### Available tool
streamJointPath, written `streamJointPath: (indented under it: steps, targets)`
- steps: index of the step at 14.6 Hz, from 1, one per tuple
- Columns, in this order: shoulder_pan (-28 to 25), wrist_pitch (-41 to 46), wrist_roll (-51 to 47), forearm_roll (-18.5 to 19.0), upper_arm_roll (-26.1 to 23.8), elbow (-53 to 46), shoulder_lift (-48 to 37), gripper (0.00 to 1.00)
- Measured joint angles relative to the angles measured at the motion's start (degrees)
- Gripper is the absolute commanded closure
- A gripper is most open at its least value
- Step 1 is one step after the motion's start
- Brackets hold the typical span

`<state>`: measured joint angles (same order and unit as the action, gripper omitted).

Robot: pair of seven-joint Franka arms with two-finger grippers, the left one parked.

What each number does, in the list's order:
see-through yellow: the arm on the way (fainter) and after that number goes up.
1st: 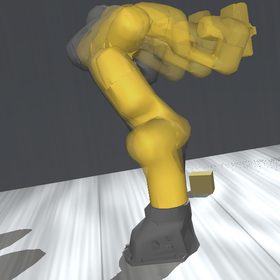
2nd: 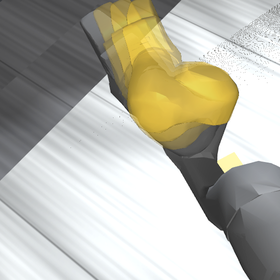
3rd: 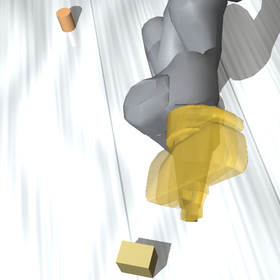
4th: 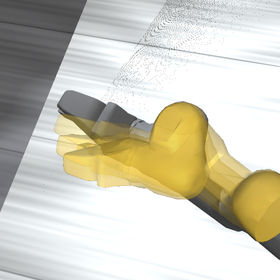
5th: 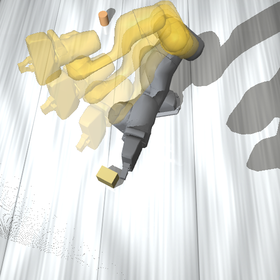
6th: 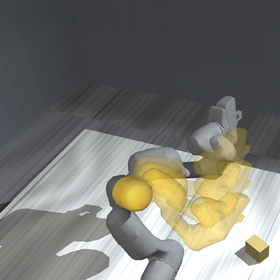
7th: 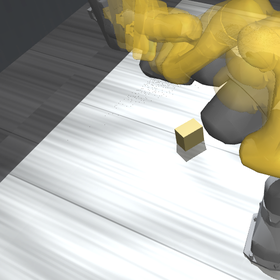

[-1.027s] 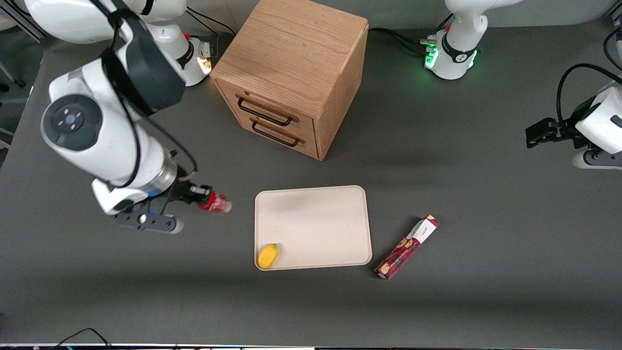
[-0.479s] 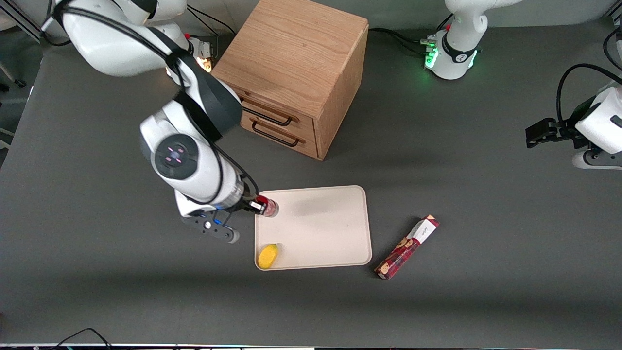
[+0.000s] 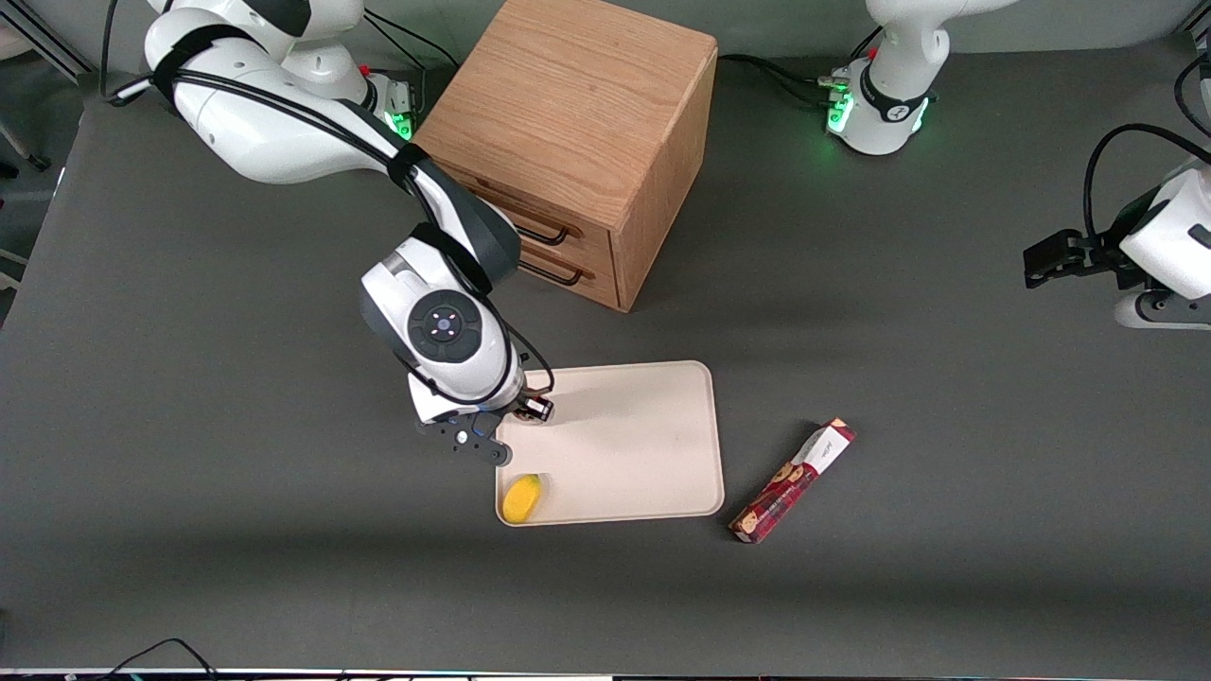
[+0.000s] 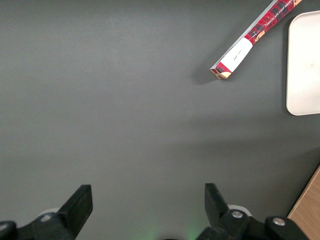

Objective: Place coke bottle on tray

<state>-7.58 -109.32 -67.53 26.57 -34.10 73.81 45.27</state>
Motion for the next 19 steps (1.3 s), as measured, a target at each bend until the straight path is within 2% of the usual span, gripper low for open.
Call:
streamJointPath:
  steps: [1, 6, 8, 10, 12, 14, 16, 19]
  targets:
    - [0.05, -0.29, -0.19, 0.47, 0.0, 0.7, 0.0, 0.0]
    - [0.63, -0.3, -0.1, 2.79, -0.76, -0.01, -1.61, 0.0]
    - [1.63, 5.07, 2.87, 2.94, -2.52, -3.1, -4.66, 0.0]
    - [2.82, 14.55, 9.96, 0.82, -3.4, -7.57, -9.92, 0.0]
    - [5.15, 23.39, 19.94, -4.58, -2.49, -10.66, -16.89, 0.0]
    - [6.8, 31.1, 29.75, -10.89, 2.98, -11.28, -24.5, 0.0]
    - [7.32, 35.24, 39.79, -16.61, 11.9, -9.87, -30.98, 0.0]
    - [8.08, 32.2, 49.7, -20.67, 22.86, -0.48, -37.86, 0.0]
